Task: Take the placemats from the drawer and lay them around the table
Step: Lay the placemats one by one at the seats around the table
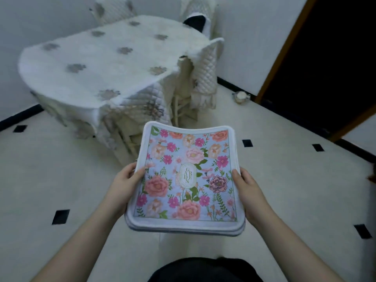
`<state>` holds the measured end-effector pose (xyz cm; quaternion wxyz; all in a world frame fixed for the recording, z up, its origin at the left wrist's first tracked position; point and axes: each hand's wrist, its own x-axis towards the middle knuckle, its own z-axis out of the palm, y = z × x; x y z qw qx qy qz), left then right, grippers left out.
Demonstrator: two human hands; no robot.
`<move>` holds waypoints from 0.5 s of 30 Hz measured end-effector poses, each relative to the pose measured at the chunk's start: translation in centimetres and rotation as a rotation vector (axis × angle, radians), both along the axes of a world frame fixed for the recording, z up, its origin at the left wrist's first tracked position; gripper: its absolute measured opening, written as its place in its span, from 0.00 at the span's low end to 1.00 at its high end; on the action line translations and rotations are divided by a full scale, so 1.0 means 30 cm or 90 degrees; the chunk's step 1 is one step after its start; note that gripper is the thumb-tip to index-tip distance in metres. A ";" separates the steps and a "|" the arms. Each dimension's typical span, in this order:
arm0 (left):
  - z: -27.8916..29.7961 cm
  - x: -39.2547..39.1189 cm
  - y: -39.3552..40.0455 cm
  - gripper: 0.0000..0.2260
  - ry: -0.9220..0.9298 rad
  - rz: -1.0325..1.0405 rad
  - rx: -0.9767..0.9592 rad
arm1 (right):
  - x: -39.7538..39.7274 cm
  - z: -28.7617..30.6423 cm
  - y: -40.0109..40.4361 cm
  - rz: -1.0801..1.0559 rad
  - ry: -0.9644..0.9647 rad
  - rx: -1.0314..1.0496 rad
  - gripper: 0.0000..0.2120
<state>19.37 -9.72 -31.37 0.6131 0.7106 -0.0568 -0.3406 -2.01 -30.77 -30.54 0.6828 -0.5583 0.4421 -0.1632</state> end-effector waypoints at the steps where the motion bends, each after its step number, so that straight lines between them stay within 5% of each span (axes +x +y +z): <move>1: 0.003 0.015 0.039 0.06 0.006 0.033 -0.006 | 0.051 0.006 0.007 0.030 -0.002 0.000 0.09; 15: -0.004 0.142 0.321 0.09 0.007 0.366 0.009 | 0.630 -0.019 0.023 0.369 -0.035 0.049 0.10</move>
